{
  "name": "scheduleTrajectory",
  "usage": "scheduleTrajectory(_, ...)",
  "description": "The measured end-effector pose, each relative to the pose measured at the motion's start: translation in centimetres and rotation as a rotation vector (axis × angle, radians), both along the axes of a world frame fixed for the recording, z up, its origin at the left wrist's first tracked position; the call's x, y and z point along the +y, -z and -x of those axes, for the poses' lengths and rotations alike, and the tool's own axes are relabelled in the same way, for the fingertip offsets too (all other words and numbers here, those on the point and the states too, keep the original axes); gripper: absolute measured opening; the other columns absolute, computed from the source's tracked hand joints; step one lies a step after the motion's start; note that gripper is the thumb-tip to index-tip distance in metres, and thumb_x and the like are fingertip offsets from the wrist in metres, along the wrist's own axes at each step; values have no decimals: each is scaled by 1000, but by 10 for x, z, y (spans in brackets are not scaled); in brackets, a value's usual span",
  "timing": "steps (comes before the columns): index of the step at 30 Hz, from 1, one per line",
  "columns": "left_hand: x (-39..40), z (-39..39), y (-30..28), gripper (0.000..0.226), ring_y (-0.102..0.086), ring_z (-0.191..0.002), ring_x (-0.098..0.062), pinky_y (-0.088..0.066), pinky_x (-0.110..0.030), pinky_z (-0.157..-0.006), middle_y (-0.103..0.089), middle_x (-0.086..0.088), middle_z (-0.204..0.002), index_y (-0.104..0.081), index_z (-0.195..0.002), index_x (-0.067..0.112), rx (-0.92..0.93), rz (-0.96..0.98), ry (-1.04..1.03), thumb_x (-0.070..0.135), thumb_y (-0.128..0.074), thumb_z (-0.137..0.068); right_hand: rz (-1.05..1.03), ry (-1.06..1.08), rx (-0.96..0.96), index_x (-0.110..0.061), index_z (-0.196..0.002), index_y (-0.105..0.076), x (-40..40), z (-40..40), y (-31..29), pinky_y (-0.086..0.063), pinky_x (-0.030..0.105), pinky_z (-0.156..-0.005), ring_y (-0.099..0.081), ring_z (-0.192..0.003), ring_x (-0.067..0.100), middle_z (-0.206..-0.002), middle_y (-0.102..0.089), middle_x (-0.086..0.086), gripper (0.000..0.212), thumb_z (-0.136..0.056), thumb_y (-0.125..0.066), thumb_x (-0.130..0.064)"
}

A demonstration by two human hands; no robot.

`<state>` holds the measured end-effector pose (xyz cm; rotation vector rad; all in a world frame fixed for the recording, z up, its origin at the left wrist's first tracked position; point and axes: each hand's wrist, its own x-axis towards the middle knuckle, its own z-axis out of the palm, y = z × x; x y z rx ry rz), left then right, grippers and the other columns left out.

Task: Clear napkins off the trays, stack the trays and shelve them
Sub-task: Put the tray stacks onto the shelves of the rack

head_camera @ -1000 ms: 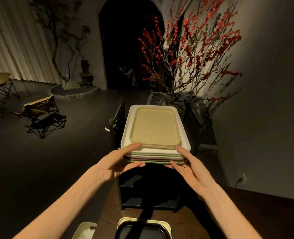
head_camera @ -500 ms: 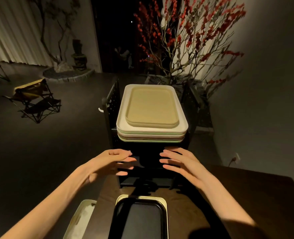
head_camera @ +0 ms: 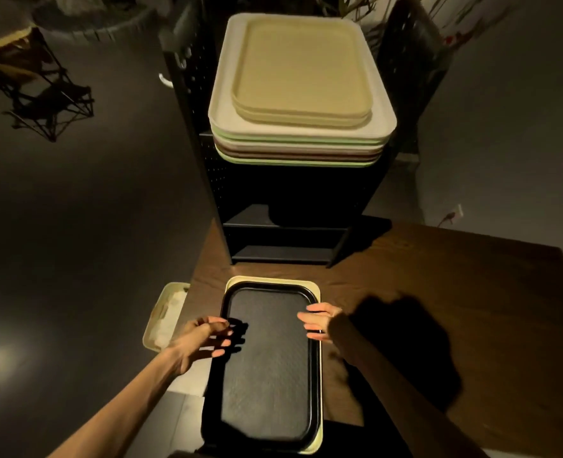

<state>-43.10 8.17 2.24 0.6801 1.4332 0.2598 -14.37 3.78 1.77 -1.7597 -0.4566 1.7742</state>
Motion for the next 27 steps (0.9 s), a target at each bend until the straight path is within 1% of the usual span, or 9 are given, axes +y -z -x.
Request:
scheduleTrajectory(2,-10,5,15,15,-71,-72,-25,-56,-34,-69,-74,-13,-82,-67,-104,2,72,-19,-20,4,-58,-92,30,24,-70,-11,-109,-56,-11,4,24,-55,29,-74,-63,-94,20,-115,-64,20,34,-82,-77,-12)
scheduleTrajectory(5,-27,10,38,22,-62,-70,-21,-56,-28,-58,-66,-12,-84,-58,-111,-1,206,-57,-42,0,-62,-90,45,16,-356,-5,-119,-51,-34,21,53,-50,27,-74,-58,-86,18,-101,-58,8,49,-79,-80,-12)
scheduleTrajectory(8,-45,13,55,20,-58,-65,-19,-52,-21,-45,-65,-11,-88,-53,-106,4,299,-71,-25,-3,-63,-89,28,-22,-516,-8,-109,-58,-56,34,73,-54,37,-88,-65,-93,26,-100,-59,8,43,-73,-82,-8)
scheduleTrajectory(10,-56,18,70,22,-63,-71,-25,-57,-30,-61,-68,-17,-99,-54,-102,7,312,-52,1,2,-68,-86,2,-63,-585,-13,-105,-59,-64,39,76,-52,40,-93,-64,-105,32,-105,-61,9,41,-70,-81,-11)
scheduleTrajectory(12,-66,24,84,30,-69,-84,-31,-58,-42,-83,-71,-17,-102,-56,-103,12,341,-31,51,12,-76,-81,24,-114,-686,-8,-123,-56,-64,44,75,-45,38,-103,-55,-118,30,-121,-54,12,58,-71,-78,-22)
scheduleTrajectory(15,-76,30,100,36,-70,-91,-30,-56,-44,-91,-72,-12,-99,-60,-101,16,394,-21,111,29,-82,-74,91,-167,-695,-11,-140,-39,-65,50,73,-39,34,-106,-47,-126,31,-134,-48,14,72,-77,-71,-27)
scheduleTrajectory(20,-76,36,123,56,-72,-90,-28,-56,-44,-92,-75,-7,-94,-63,-98,22,420,12,130,54,-78,-54,179,-108,-669,-18,-138,-33,-60,59,79,-42,36,-101,-50,-119,32,-132,-50,15,75,-74,-70,-26)
scheduleTrajectory(24,-69,30,110,60,-70,-92,-29,-54,-44,-94,-75,-8,-94,-65,-102,20,448,25,129,52,-73,-52,207,-12,-646,-17,-129,-35,-60,55,79,-47,35,-90,-56,-103,30,-123,-53,16,77,-64,-73,-30)
scheduleTrajectory(27,-64,24,97,56,-70,-89,-28,-56,-41,-90,-74,-10,-91,-64,-98,15,423,45,110,45,-70,-50,237,-1,-617,-12,-125,-46,-61,45,85,-50,35,-91,-58,-107,31,-120,-59,15,75,-61,-76,-39)
